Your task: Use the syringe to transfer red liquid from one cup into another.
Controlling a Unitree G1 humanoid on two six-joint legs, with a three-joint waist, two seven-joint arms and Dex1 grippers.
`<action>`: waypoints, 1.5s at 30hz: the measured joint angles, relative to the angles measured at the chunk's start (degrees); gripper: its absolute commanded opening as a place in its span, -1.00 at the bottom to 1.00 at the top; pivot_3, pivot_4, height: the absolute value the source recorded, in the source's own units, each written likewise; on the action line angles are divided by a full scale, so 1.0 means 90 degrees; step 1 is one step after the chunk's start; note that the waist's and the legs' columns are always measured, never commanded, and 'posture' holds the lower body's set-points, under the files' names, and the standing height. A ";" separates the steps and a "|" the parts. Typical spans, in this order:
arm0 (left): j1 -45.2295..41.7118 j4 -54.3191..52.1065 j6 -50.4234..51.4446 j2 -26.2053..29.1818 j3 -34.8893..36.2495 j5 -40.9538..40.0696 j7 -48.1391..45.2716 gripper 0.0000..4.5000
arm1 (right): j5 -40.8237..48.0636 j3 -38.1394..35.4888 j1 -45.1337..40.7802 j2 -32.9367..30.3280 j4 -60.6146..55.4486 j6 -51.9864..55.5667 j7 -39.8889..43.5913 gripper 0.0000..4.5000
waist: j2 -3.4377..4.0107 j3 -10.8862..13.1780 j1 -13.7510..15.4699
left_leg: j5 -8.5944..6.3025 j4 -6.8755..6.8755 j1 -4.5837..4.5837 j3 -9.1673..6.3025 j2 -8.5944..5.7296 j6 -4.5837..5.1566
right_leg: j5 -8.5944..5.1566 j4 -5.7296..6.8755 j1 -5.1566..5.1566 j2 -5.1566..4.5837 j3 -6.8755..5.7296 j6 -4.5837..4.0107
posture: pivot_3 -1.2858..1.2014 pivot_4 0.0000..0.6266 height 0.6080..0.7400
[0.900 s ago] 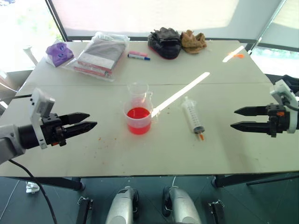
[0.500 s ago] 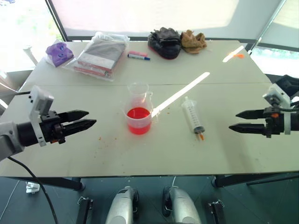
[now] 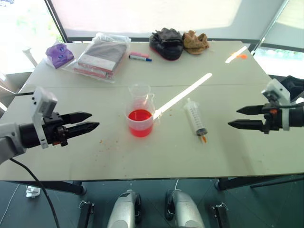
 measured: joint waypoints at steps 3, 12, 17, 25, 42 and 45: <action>-0.0408 0.0318 -0.0216 0.0191 -0.0293 0.0268 -0.0247 0.15 | -0.0043 0.0374 -0.0725 0.0301 0.0089 0.0575 -0.0265 0.99 | 0.0000 0.0000 0.0008 | 0.0000 0.0002 -0.0003 0.0001 0.0000 0.0000 | 0.0002 0.0001 -0.0002 0.0001 0.0000 -0.0004 | 0.03 -0.52 1.00; -0.4228 0.2960 -0.2105 0.0415 -0.2793 0.2316 -0.2412 0.15 | -0.0646 0.2261 -0.4311 0.2329 0.2928 0.2868 -0.0804 0.99 | -0.0004 -0.0001 0.0014 | 0.0014 0.0014 -0.0029 0.0020 -0.0010 0.0022 | 0.0030 0.0009 -0.0014 0.0020 -0.0003 -0.0024 | 0.03 -0.52 1.00; -0.5358 0.3654 -0.2637 -0.0104 -0.3365 0.2934 -0.3047 0.15 | -0.1265 0.3134 -0.5124 0.3030 0.4777 0.2618 -0.0514 0.99 | -0.0004 -0.0001 0.0006 | 0.0013 0.0028 -0.0042 0.0040 -0.0013 0.0029 | 0.0046 0.0014 -0.0016 0.0016 0.0004 0.0026 | 0.03 -0.52 1.00; -0.4356 0.2119 -0.1973 -0.0480 -0.2777 0.2416 -0.2411 0.15 | -0.2448 0.3465 -0.5562 0.3812 0.6904 0.1625 -0.0331 0.99 | -0.0004 -0.0001 -0.0174 | 0.0015 0.0028 -0.0034 0.0024 -0.0010 0.0025 | 0.0043 0.0026 -0.0018 0.0015 0.0020 0.0046 | 0.03 -0.52 1.00; -0.2686 0.0776 -0.1472 -0.0859 -0.1842 0.2012 -0.0896 0.15 | -0.3638 0.2648 -0.5625 0.4927 0.7991 0.0163 -0.1251 0.13 | -0.0017 -0.0010 -0.0199 | 0.0018 0.0041 0.0022 0.0014 -0.0003 0.0017 | 0.0042 0.0089 0.0013 0.0013 0.0025 0.0042 | 0.03 -0.52 1.00; -0.2573 0.0663 -0.1452 -0.0859 -0.1766 0.1993 -0.0755 0.15 | -0.3744 0.2519 -0.5608 0.4930 0.8026 0.0155 -0.1278 -0.35 | -0.0017 -0.0010 -0.0199 | 0.0019 0.0041 0.0025 0.0013 -0.0003 0.0017 | 0.0041 0.0091 0.0015 0.0014 0.0025 0.0042 | 0.03 -0.52 1.00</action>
